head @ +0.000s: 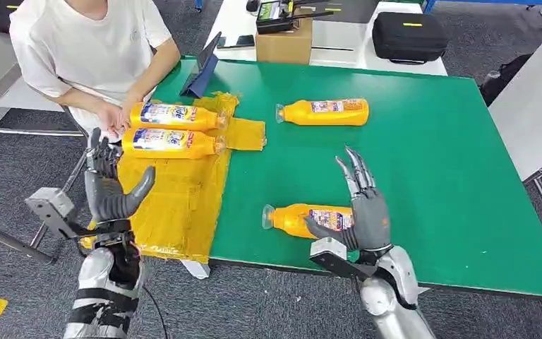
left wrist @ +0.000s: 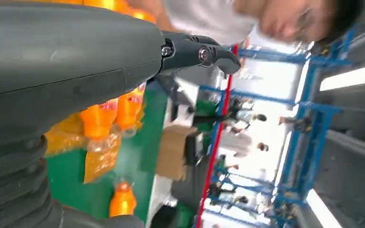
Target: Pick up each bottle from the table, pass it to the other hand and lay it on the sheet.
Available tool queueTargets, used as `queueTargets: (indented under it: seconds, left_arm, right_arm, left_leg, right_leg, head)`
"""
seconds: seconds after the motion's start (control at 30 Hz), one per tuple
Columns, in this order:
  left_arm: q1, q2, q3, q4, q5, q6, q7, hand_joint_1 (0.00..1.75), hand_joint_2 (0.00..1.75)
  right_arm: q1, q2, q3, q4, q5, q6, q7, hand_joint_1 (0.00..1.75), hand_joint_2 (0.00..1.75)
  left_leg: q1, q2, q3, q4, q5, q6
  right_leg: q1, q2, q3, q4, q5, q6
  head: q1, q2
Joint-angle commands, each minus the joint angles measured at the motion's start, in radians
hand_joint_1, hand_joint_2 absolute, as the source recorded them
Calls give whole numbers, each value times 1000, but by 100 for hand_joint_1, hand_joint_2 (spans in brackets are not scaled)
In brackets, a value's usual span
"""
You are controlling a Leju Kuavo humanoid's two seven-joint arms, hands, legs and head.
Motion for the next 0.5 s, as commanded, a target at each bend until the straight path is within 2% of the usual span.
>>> queueTargets:
  seconds: [0.03,0.1,0.17,0.33,0.37,0.5]
  left_arm:
    - [95,-25,17,-248,-19,122,-33,0,175]
    - [96,-25,6,-250,-26,125,-34,0,175]
    - [97,-22,-8,-247,-31,125,-33,0,175]
    - [105,-4,-52,-248,-47,133,-27,0,175]
    - [105,-1,-55,-245,-49,134,-25,0,175]
    - [103,2,-55,-238,-51,137,-24,0,175]
  right_arm:
    - [7,-18,-43,251,76,138,104,0,0]
    - [13,-23,-38,256,77,138,105,0,0]
    - [19,-30,-36,255,80,142,113,0,0]
    - [13,-74,4,304,118,235,180,0,0]
    - [5,-77,10,333,125,246,196,0,0]
    - [-9,-83,22,372,134,258,207,0,0]
  left_leg:
    - [1,3,3,0,-2,-1]
    - [2,5,6,0,-3,-2]
    - [1,1,2,-1,-1,-1]
    - [1,2,3,-1,-1,-1]
    - [1,3,7,-1,-2,-1]
    - [1,2,5,-1,-1,-1]
  right_leg:
    - [2,2,3,-1,0,-1]
    - [2,2,6,-1,-2,-3]
    - [2,0,2,-1,-1,-1]
    - [1,0,3,-1,-1,-1]
    - [2,0,6,-2,-2,-2]
    - [1,1,5,-2,-1,-2]
  head:
    - [-1,0]
    - [0,0]
    - [-1,0]
    - [-1,0]
    - [-1,0]
    - [0,0]
